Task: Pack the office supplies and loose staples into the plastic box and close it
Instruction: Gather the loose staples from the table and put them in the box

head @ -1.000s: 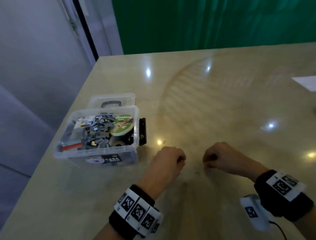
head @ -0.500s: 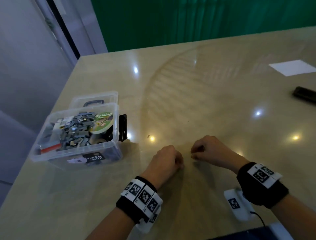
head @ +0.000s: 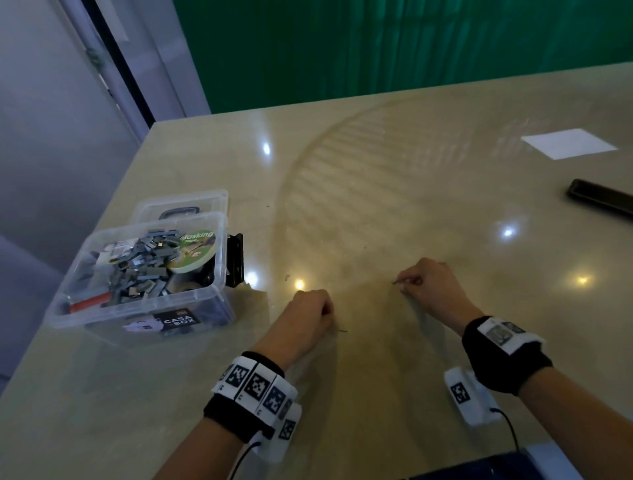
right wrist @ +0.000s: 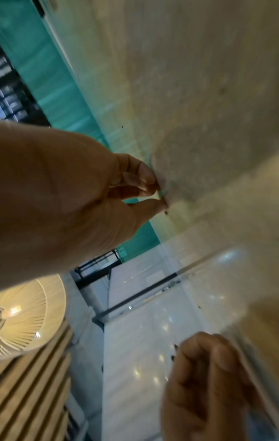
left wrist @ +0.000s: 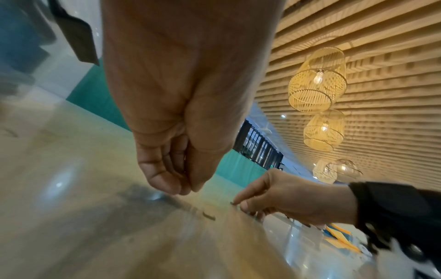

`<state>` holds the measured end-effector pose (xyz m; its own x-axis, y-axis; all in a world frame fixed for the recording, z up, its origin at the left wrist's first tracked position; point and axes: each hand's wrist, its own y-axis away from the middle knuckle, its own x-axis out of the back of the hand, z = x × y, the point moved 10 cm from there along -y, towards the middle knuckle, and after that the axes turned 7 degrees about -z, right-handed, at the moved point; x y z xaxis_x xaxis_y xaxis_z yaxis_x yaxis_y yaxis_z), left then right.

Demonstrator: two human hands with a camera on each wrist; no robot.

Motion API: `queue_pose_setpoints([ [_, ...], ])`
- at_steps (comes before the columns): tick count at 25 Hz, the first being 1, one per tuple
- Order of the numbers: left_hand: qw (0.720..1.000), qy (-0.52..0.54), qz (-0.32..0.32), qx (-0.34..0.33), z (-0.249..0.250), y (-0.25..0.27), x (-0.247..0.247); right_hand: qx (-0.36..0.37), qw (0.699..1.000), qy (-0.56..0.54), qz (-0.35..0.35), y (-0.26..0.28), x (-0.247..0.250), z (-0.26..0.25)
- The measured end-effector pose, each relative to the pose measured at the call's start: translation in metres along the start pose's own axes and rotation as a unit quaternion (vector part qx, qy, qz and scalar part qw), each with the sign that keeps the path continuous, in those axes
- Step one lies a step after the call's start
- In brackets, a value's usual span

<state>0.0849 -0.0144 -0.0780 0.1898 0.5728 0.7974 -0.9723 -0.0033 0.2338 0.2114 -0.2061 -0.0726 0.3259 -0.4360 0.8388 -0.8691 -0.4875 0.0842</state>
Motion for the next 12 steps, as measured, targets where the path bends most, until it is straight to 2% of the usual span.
queue_pose_setpoints([
  [4,0.999,0.009,0.034,0.005,-0.014,0.000,0.017,0.067,0.997,0.040,-0.028,0.007,-0.018,-0.023],
  [7,1.000,0.001,-0.016,-0.015,0.000,0.002,0.005,0.046,0.999,0.024,0.000,0.001,-0.011,-0.013],
  [9,0.998,-0.025,-0.047,-0.038,0.014,0.002,-0.007,0.060,0.997,0.037,-0.008,-0.003,-0.014,-0.019],
  [12,0.996,-0.051,-0.051,-0.047,0.023,-0.001,-0.017,0.084,0.995,0.040,-0.027,-0.005,-0.024,-0.029],
])
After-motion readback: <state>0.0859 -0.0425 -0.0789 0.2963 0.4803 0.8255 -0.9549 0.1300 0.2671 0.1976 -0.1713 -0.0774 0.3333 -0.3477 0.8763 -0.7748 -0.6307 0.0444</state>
